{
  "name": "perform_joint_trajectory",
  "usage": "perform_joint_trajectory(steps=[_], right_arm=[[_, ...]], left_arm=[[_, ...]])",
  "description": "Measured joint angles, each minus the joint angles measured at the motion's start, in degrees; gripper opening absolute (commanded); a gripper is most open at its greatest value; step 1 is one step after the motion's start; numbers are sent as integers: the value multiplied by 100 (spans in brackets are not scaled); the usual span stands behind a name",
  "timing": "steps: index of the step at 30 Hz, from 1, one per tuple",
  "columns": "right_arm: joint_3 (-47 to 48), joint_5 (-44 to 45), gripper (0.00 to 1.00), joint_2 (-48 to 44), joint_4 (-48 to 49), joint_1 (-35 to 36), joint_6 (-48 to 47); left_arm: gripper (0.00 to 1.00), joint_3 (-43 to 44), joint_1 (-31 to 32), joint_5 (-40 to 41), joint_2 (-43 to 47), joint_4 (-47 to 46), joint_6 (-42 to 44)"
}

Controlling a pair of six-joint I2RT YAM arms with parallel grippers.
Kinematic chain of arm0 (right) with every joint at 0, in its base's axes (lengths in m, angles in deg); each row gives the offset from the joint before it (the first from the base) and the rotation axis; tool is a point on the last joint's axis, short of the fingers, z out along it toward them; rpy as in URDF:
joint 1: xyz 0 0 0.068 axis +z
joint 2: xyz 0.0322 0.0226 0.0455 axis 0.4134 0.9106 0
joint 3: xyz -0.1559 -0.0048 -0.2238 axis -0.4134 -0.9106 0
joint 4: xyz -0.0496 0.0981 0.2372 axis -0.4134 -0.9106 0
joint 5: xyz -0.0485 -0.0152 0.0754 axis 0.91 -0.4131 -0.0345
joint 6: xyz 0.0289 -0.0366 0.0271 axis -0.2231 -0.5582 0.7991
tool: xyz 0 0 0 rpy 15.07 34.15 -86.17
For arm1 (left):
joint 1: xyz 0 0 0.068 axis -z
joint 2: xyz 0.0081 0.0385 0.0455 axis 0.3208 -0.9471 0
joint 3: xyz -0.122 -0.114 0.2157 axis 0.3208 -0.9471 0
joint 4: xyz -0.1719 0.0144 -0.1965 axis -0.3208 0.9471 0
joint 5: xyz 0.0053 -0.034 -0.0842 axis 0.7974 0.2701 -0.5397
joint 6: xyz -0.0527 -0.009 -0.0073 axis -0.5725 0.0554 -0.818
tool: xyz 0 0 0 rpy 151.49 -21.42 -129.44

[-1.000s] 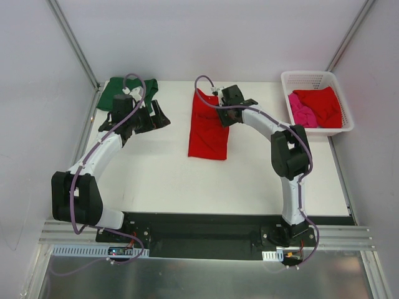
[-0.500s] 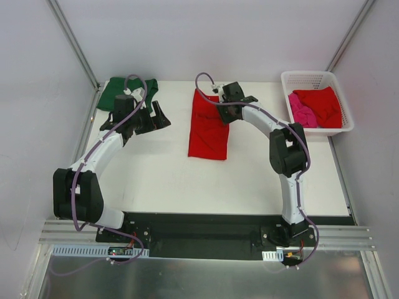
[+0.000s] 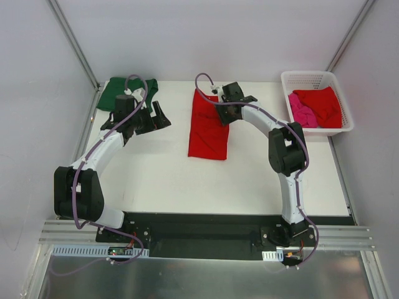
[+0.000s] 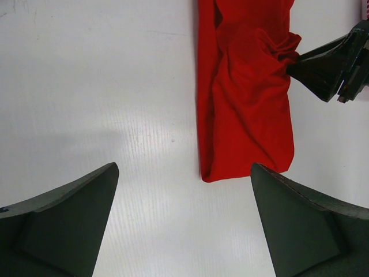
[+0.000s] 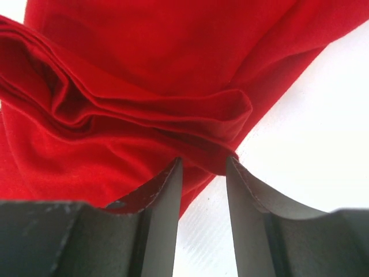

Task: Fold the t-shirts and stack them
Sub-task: Fold the tshirt

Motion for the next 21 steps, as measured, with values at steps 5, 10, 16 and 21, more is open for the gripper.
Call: perform_joint_trajectory(steps=[5,10,16,21], right_arm=[[72,-138,35,68,-9,-39,9],[81,-260,14,127,-48,-96,39],[83,-341,1,166,-107,-138,61],[83,-372,1,164,-114,-144,66]], left_arm=[[99,0,0,2,-20,-7,0],[99,0,0,4,-20,-17,0],[99,0,0,4,-20,-42,0],[99,0,0,4,-20,-42,0]])
